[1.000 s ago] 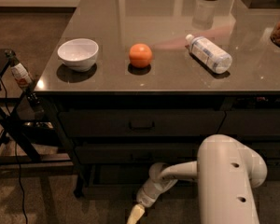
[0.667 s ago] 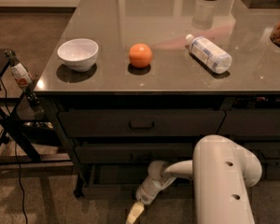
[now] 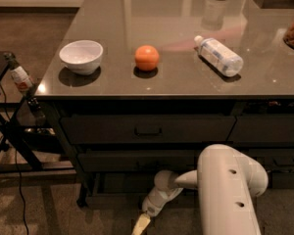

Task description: Open bottom drawer

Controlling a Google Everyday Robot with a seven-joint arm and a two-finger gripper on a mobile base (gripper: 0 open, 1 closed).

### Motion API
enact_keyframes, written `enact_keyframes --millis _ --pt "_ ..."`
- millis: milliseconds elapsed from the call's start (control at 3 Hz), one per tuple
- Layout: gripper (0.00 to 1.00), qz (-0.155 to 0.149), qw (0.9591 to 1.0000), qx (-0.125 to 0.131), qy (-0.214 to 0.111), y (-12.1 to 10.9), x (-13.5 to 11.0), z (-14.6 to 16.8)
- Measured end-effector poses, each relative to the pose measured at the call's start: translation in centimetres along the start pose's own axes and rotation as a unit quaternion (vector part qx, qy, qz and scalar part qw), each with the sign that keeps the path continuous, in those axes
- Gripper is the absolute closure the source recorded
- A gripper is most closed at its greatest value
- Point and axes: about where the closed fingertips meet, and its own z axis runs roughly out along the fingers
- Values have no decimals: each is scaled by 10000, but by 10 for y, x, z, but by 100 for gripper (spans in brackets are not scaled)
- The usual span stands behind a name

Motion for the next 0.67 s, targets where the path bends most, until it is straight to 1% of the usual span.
enact_keyframes --millis 667 --pt "0 51 9999 -109 105 8 5 9"
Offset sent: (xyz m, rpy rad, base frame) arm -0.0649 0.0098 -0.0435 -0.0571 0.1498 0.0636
